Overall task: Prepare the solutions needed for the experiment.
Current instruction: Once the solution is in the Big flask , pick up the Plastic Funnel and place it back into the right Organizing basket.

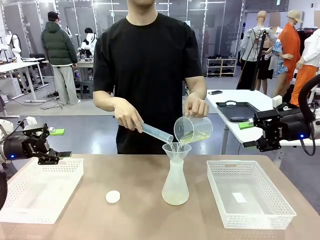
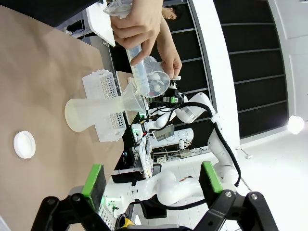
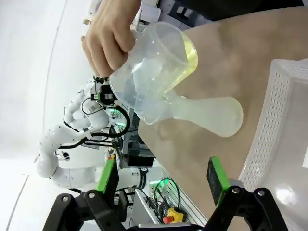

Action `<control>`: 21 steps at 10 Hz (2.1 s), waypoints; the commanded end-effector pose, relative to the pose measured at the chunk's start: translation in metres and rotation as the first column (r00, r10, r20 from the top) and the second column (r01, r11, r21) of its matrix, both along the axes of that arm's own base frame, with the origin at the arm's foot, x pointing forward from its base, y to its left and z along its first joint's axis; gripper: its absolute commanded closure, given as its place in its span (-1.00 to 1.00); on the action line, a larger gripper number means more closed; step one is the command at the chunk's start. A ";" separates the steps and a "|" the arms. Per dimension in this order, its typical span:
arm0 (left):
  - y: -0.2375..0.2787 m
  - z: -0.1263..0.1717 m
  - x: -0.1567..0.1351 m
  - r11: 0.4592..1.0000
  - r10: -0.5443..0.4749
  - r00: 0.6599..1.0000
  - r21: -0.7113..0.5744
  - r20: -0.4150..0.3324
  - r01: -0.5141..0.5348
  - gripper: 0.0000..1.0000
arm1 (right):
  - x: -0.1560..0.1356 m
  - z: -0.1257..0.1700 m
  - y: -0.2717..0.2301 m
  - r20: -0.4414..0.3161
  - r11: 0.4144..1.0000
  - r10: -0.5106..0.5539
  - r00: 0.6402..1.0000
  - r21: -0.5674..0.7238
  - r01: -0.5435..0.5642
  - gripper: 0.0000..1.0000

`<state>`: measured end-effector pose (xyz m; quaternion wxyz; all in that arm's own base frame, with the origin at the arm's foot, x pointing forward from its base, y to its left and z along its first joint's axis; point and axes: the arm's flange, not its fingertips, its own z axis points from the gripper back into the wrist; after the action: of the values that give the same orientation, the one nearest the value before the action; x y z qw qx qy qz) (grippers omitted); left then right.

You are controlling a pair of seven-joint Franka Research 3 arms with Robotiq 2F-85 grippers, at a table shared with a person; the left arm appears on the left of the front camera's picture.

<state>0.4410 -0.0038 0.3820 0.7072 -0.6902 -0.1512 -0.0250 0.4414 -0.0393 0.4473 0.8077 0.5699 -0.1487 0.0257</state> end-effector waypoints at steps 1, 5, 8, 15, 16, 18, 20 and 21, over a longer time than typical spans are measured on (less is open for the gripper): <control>0.000 0.001 0.000 1.000 0.004 1.000 0.004 0.000 -0.004 -1.00 | 0.000 -0.013 0.000 0.031 0.998 -0.008 0.999 0.069 0.006 -0.87; 0.000 0.001 0.000 1.000 0.004 1.000 0.004 0.000 -0.004 -1.00 | 0.003 -0.025 -0.002 0.009 0.993 -0.008 1.000 0.118 0.007 -0.87; 0.000 0.001 0.000 1.000 0.004 1.000 0.004 0.000 -0.004 -1.00 | 0.003 -0.033 0.001 0.013 0.990 0.010 1.000 0.140 -0.011 -0.87; 0.000 0.001 0.000 1.000 0.004 1.000 0.004 0.000 -0.004 -1.00 | 0.002 -0.026 -0.002 -0.016 0.994 -0.006 1.000 0.108 0.008 -0.87; 0.000 0.001 0.000 1.000 0.004 1.000 0.004 0.000 -0.004 -1.00 | 0.002 -0.026 -0.002 -0.016 0.994 -0.006 1.000 0.108 0.008 -0.87; 0.000 0.001 0.000 1.000 0.004 1.000 0.004 0.000 -0.004 -1.00 | 0.002 -0.026 -0.002 -0.016 0.994 -0.006 1.000 0.108 0.008 -0.87; 0.000 0.001 0.000 1.000 0.004 1.000 0.004 0.000 -0.004 -1.00 | 0.002 -0.026 -0.002 -0.016 0.994 -0.006 1.000 0.108 0.008 -0.87; 0.000 0.001 0.000 1.000 0.004 1.000 0.004 0.000 -0.004 -1.00 | 0.002 -0.026 -0.002 -0.016 0.994 -0.006 1.000 0.108 0.008 -0.87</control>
<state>0.4410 -0.0038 0.3820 0.7072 -0.6902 -0.1512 -0.0250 0.4438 -0.0419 0.4185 0.7749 0.6151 -0.1452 0.0113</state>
